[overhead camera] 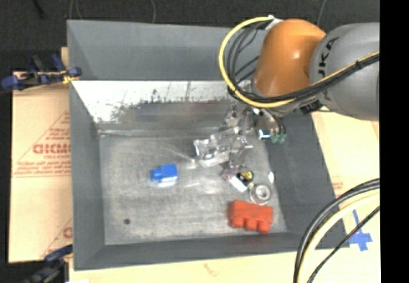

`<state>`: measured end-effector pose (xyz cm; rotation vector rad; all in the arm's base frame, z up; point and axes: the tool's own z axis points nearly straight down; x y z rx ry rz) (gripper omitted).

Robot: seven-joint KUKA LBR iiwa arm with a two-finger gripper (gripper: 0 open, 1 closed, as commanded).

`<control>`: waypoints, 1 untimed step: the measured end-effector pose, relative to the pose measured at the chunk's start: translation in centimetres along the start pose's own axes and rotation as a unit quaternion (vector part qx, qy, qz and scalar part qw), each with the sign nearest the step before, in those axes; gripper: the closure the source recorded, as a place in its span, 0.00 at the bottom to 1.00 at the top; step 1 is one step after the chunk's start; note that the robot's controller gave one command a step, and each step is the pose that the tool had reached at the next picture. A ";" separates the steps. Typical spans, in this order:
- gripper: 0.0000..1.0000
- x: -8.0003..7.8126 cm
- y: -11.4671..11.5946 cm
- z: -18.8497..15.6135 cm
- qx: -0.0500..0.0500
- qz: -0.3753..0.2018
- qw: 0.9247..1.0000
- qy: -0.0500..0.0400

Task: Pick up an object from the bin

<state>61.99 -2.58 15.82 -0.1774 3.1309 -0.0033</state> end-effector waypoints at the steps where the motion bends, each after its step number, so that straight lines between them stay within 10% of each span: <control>1: 1.00 0.2 0.3 -8.2 0.000 0.000 1.000 -0.002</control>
Offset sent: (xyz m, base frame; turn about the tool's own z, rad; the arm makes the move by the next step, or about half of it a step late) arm -0.0042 0.0043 0.0772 0.0004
